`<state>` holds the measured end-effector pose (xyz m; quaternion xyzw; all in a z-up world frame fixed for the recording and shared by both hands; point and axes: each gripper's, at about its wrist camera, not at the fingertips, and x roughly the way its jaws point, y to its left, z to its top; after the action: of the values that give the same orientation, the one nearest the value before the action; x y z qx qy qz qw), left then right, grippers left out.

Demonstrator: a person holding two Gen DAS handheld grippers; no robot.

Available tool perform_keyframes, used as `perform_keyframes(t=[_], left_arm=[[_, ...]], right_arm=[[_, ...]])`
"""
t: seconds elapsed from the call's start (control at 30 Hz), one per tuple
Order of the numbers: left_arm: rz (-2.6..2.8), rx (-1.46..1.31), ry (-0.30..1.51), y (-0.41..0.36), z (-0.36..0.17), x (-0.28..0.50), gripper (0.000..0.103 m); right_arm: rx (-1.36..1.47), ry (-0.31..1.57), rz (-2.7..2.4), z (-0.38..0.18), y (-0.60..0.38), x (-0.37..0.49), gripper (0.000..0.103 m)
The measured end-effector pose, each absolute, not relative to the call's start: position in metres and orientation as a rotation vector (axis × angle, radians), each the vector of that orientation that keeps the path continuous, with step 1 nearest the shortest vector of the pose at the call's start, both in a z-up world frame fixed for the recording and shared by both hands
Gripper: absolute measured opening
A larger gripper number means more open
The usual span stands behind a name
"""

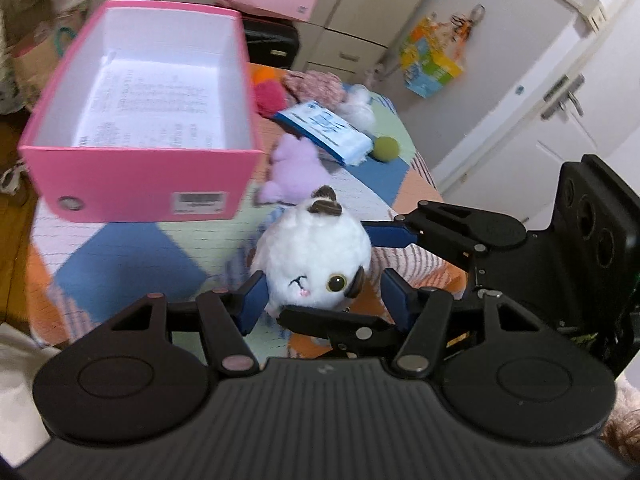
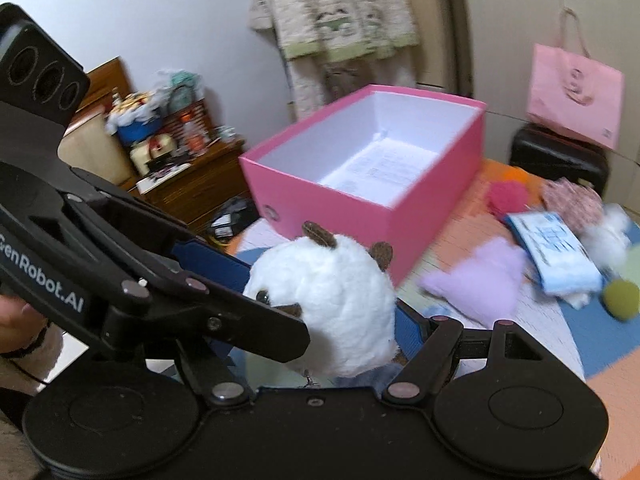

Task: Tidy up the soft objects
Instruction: 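Carry the panda plush in the left tool over the pink shoebox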

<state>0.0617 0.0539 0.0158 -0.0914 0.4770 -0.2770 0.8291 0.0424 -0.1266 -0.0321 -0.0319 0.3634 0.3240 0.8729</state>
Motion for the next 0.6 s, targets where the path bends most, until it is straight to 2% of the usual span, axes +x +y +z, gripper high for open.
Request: perform_keyframes(t=[0.6], left_arm=[[-0.541, -0.164, 0.863, 0.097, 0.084, 0.139, 0.059]], right_arm=[[-0.028, 0.65, 0.687, 0.031, -0.084, 0.118, 0.081]])
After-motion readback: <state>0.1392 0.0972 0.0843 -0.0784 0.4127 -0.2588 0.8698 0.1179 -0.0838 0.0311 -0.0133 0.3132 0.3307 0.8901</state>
